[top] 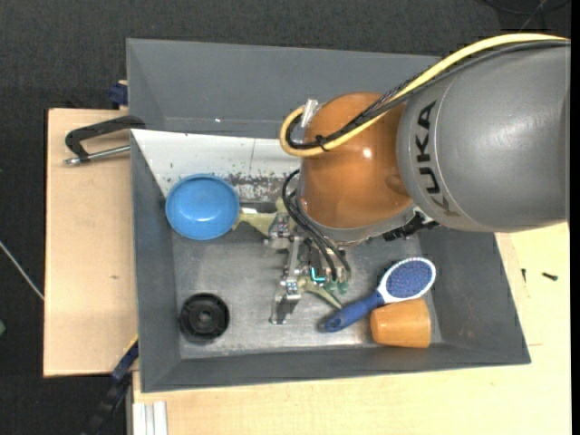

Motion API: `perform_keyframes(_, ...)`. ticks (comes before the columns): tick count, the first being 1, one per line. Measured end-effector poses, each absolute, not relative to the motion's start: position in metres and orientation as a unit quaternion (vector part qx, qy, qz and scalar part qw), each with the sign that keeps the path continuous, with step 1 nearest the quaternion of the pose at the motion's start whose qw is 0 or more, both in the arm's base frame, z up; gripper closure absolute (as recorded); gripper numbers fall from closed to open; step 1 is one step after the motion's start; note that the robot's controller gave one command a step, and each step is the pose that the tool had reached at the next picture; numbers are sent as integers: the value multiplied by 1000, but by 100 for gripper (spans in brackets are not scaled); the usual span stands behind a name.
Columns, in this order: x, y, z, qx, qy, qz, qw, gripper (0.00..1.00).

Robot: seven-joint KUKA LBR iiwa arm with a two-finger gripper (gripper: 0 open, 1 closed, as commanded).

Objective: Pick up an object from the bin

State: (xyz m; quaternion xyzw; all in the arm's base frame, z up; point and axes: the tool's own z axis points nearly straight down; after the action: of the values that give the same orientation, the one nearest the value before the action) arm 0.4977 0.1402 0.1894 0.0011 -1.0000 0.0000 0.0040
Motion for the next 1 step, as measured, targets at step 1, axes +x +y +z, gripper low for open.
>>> perform_keyframes(1, 538, 210, 81, 85, -996, 0, 3, 0)
